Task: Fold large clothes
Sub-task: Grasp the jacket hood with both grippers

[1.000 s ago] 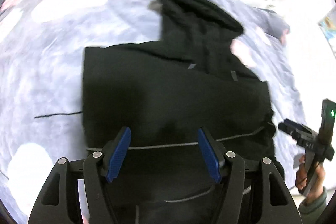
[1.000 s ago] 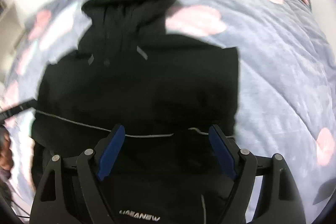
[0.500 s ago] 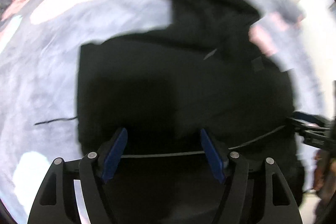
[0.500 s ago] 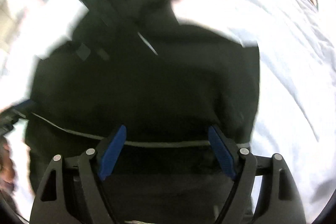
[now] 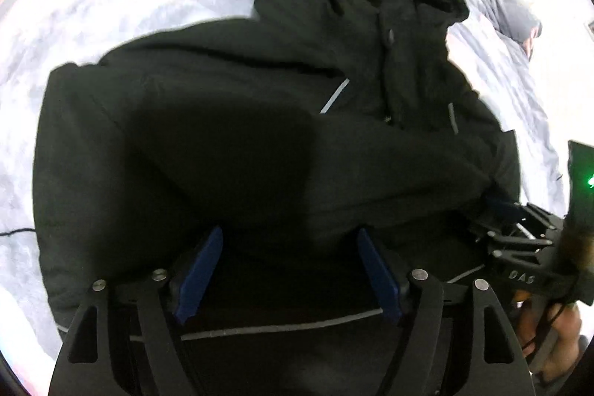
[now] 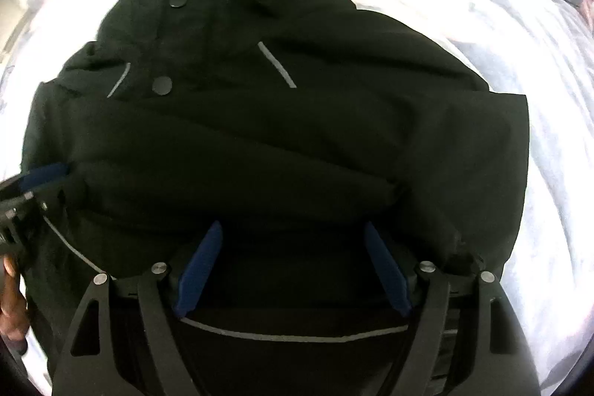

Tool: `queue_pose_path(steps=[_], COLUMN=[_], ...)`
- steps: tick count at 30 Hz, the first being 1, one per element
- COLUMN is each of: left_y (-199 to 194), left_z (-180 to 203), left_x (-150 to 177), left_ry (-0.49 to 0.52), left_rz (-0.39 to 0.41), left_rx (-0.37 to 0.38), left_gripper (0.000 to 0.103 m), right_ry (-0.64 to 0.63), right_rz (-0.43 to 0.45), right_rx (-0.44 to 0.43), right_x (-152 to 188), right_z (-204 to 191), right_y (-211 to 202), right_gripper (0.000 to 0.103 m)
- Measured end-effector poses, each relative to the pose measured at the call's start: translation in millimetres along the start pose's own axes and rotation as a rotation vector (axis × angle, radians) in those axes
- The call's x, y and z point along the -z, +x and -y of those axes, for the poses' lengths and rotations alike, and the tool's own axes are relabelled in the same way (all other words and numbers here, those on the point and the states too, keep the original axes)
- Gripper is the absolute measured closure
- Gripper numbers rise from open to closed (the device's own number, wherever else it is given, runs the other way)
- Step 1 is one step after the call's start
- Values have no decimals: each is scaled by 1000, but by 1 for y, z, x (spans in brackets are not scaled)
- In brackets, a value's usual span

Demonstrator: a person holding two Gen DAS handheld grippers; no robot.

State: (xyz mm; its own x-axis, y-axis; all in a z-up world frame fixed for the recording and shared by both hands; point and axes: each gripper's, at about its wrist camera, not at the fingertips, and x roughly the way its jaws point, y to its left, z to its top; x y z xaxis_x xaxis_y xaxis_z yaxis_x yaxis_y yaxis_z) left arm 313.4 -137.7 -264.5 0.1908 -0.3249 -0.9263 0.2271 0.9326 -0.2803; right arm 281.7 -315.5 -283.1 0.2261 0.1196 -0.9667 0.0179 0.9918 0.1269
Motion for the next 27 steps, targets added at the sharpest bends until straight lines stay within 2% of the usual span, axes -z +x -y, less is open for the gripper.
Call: queue_pose_path(steps=[3, 6, 9, 15, 17, 21, 23, 25, 26, 27], left_y=[-23, -54, -71, -64, -51, -19, -4, 9, 17, 22], left_z=[5, 11, 9, 0, -4, -14, -16, -18, -20, -22], left_x=[-11, -38, -75, -164, -190, -225, -236, -242, -247, -249], left_ry=[4, 11, 14, 9, -12, -16, -6, 0, -5, -5], left_rz=[37, 134, 208, 294, 292, 266, 241, 221, 204, 186], left_rx=[61, 97, 99, 39, 50, 28, 28, 30, 26, 14], left_gripper=[27, 26, 26, 26, 27, 26, 27, 27, 30, 35], right_ry=[11, 36, 48, 112, 168, 226, 224, 213, 211, 209], right_rz=[1, 46, 130, 296, 328, 338, 325, 268, 234, 218], right_rx=[-70, -109, -97, -41, -67, -130, -136, -120, -108, -115], right_x=[-2, -11, -38, -110, -143, -180, -195, -204, -213, -219], right_z=[11, 25, 37, 55, 70, 84, 85, 84, 82, 81], right_y=[-13, -35, -52, -63, -58, -42, -31, -14, -2, 7], right_gripper=[24, 24, 24, 26, 26, 26, 26, 26, 28, 47])
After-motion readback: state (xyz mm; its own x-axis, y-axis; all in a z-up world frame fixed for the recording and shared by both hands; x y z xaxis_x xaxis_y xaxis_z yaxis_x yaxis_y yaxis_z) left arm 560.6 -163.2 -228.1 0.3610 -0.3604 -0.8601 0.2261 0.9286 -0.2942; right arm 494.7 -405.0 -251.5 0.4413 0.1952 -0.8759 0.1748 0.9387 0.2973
